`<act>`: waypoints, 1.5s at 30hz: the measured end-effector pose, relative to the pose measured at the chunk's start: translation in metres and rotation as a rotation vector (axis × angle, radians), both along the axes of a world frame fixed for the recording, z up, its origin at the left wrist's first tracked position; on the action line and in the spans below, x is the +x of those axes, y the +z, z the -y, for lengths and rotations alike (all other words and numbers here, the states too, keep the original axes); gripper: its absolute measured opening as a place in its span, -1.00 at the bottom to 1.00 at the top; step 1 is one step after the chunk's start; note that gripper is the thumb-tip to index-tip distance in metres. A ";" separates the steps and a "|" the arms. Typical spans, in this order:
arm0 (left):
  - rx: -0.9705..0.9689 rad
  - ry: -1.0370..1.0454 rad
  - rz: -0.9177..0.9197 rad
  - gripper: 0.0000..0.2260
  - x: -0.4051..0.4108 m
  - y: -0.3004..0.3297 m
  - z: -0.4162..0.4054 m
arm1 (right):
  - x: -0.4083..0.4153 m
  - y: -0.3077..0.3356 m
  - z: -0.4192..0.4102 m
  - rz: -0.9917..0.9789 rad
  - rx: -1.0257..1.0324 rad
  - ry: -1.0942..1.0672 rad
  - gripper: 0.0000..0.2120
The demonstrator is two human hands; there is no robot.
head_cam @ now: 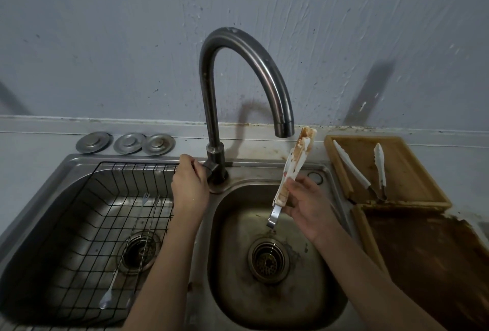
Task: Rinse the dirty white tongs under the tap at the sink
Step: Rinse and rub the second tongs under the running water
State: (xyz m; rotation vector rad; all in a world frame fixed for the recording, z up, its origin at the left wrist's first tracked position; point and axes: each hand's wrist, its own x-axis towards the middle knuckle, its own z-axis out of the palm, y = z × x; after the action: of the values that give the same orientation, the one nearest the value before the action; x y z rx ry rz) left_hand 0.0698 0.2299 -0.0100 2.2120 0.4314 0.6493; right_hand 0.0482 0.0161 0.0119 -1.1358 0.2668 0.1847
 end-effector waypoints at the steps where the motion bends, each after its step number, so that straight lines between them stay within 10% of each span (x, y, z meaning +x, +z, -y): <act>1: -0.008 0.004 0.000 -0.85 -0.001 0.000 0.000 | 0.000 0.000 0.000 0.005 -0.009 -0.002 -0.87; 25: -0.240 -0.032 0.002 -0.82 -0.013 -0.001 0.010 | -0.004 0.002 0.000 -0.012 -0.020 -0.021 -0.89; 31: -0.107 -0.042 0.307 -0.76 -0.051 -0.004 0.054 | 0.005 0.001 -0.012 -0.015 -0.037 -0.059 -0.90; 45: -0.733 -0.656 -0.419 -0.75 -0.053 -0.010 0.067 | 0.007 -0.018 -0.026 -0.032 -0.061 -0.060 -0.84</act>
State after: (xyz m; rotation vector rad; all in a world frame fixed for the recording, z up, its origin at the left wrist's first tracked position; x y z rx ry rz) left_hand 0.0170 0.1631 -0.0199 1.6065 0.0910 -0.3016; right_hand 0.0548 0.0426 -0.0056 -1.1850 0.3361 0.1425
